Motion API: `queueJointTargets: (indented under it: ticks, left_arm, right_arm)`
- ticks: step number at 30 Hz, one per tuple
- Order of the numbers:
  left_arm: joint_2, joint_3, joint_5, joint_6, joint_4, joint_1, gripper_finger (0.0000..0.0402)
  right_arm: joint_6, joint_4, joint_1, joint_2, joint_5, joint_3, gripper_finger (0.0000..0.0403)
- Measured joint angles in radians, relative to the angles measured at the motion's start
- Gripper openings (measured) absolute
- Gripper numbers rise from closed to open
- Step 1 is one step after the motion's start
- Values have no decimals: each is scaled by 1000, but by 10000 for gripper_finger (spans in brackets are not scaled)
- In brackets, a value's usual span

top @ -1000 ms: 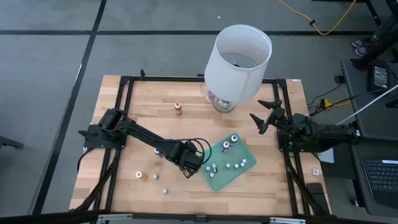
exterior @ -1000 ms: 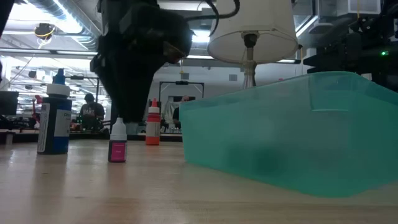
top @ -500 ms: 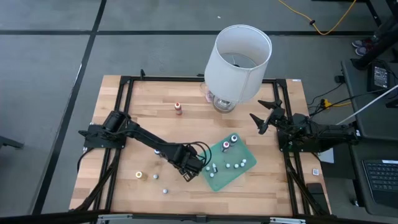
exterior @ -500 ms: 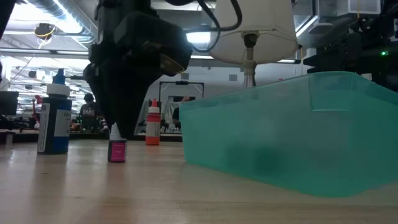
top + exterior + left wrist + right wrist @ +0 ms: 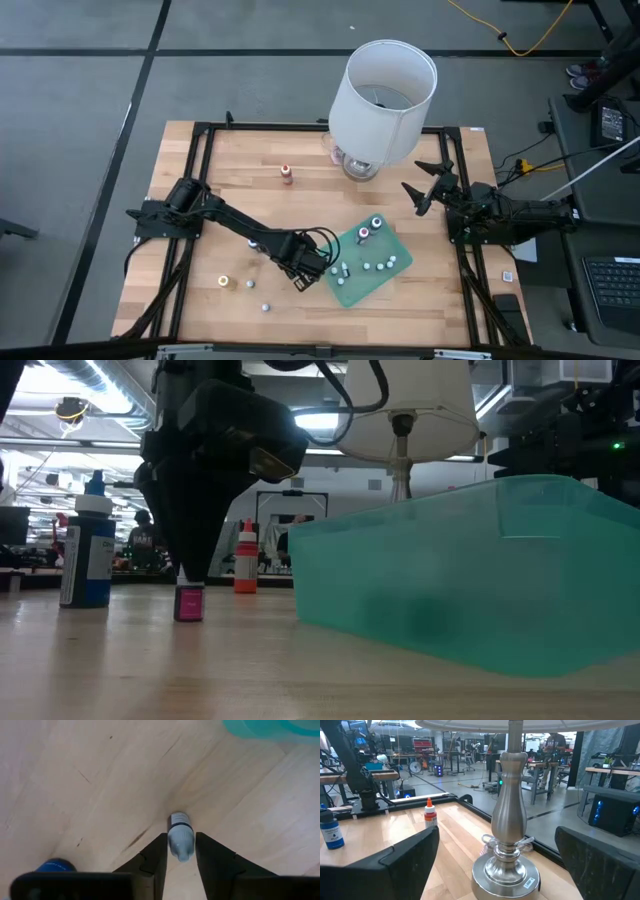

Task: Pick & Place food coloring
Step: Put the small pink food coloring bottle into the green bin

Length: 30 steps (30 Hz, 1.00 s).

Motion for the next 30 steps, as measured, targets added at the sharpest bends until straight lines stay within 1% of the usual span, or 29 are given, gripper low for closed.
queueJointTargets:
  ticks: [7, 14, 21, 30]
  left_arm:
    - [-6, 1, -7, 17, -25, 14, 57]
    - [-53, 24, -43, 55, -106, 31, 56]
    - [-76, 116, -54, 161, -187, 40, 56]
    - [-77, 284, -73, 281, -301, 74, 55]
  right_arm:
    - [0, 0, 0, 0, 0, 0, 397]
    - [0, 0, 0, 0, 0, 0, 397]
    - [0, 0, 0, 0, 0, 0, 397]
    - [0, 0, 0, 0, 0, 0, 397]
